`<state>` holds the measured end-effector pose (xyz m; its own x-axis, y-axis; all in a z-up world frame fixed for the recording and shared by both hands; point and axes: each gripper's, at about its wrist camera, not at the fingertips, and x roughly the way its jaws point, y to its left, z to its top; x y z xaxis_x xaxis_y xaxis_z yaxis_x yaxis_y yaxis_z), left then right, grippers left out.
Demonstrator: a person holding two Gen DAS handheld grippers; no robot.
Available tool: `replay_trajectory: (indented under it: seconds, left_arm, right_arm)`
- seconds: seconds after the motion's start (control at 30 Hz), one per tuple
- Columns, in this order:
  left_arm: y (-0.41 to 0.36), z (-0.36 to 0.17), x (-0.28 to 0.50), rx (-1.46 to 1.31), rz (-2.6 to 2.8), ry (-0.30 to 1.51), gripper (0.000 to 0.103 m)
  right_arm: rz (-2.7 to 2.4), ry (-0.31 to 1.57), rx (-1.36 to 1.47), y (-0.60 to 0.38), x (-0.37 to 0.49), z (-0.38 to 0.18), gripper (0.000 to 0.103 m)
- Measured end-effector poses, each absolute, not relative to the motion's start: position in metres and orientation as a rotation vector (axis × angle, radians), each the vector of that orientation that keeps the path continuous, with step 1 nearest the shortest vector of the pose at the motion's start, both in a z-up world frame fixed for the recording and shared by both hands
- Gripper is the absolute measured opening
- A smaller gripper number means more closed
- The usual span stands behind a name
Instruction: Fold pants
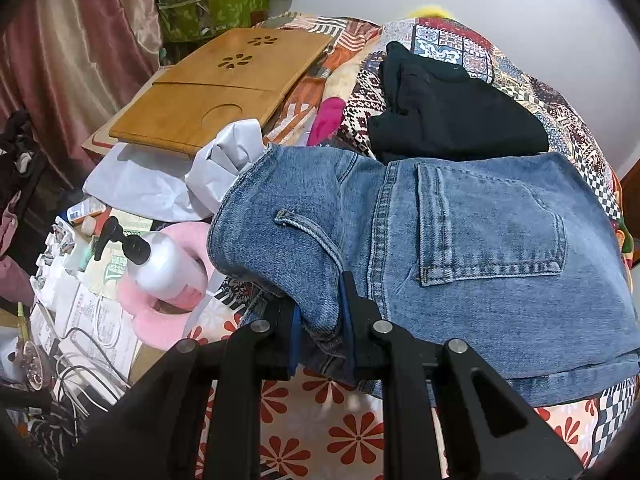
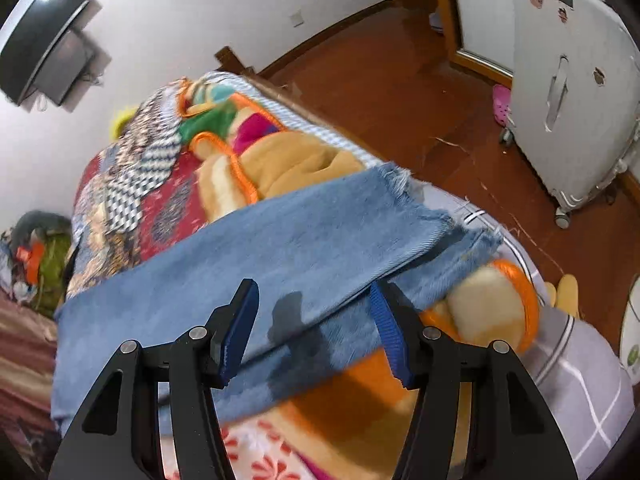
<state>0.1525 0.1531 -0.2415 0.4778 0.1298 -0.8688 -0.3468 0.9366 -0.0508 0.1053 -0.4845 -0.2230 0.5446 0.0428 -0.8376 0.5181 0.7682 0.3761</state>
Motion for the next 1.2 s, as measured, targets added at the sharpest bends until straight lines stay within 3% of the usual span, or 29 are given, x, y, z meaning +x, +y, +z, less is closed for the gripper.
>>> replay_trajectory:
  seconds: [0.03,0.17,0.23,0.63,0.77,0.97,1.2]
  left_arm:
    - [0.153,-0.24,0.152,-0.232,0.295,1.032,0.018]
    - [0.151,-0.235,0.153,-0.224,0.295,1.025,0.018]
    - [0.15,-0.229,0.154,-0.215,0.294,1.019,0.018]
    - [0.171,-0.166,0.146,-0.39,0.184,0.923,0.017]
    - [0.19,-0.201,0.143,-0.506,0.17,1.016,0.017]
    - [0.177,-0.273,0.143,-0.42,0.187,1.173,0.019]
    - [0.148,-0.278,0.146,-0.186,0.244,1.182,0.033]
  right_arm:
    - [-0.314,0.982,0.655,-0.485,0.109,-0.228,0.052]
    - [-0.381,1.003,0.606,-0.491,0.114,-0.239,0.014]
    - [-0.364,0.98,0.643,-0.497,0.112,-0.237,0.006]
    - [-0.302,0.773,0.497,-0.507,0.102,-0.144,0.004]
    - [-0.321,0.793,0.477,-0.51,0.102,-0.153,0.004]
    - [-0.351,0.93,0.479,-0.509,0.105,-0.206,0.005]
    - [-0.367,1.002,0.439,-0.503,0.095,-0.23,0.005]
